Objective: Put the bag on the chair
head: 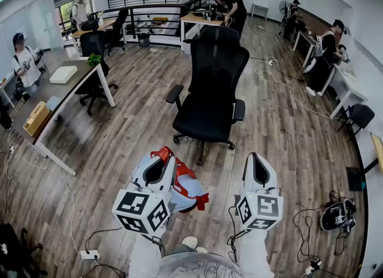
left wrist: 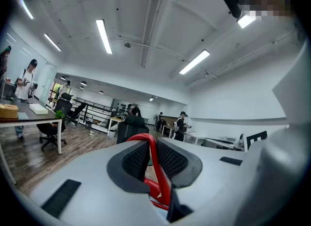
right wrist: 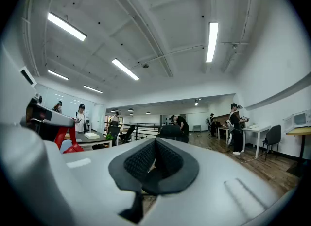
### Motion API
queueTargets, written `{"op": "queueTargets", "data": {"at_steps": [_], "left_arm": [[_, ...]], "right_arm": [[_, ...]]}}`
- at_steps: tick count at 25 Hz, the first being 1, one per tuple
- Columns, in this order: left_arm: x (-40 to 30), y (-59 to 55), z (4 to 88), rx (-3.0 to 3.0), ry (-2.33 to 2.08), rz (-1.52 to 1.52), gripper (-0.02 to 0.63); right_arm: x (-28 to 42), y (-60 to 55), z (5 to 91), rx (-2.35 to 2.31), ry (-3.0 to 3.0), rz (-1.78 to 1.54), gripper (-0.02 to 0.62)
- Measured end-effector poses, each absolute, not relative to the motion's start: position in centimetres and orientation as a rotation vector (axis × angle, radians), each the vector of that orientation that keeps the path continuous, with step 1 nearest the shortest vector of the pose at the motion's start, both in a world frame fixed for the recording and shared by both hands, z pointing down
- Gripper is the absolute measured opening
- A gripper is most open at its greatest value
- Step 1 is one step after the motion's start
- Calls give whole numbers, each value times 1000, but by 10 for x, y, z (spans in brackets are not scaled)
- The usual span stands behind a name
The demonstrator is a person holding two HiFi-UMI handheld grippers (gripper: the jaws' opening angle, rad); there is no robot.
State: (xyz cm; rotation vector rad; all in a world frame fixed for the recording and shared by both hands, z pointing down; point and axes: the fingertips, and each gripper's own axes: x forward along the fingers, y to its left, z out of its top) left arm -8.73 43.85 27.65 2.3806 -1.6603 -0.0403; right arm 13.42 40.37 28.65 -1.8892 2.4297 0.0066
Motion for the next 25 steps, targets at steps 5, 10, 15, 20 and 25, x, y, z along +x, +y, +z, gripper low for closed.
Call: {"op": "queueTargets", "data": {"at_steps": [5, 10, 15, 20, 25], "left_arm": [[-80, 431, 281, 2391, -1645, -38, 48], [-85, 421, 282, 2400, -1627, -32, 48], [-94, 412, 285, 2411, -1617, -32, 49], [-102, 397, 289, 2430, -1605, -10, 49], [-104, 372, 295, 2427, -1606, 2, 48]], "right_arm": [[139, 398, 292, -1893, 2426, -6, 9], [132, 391, 293, -1901, 2423, -7, 9], [126, 384, 295, -1920, 2387, 0, 9], [125, 368, 300, -1948, 2362, 7, 9], [133, 338, 301, -1978, 2358, 16, 9]]}}
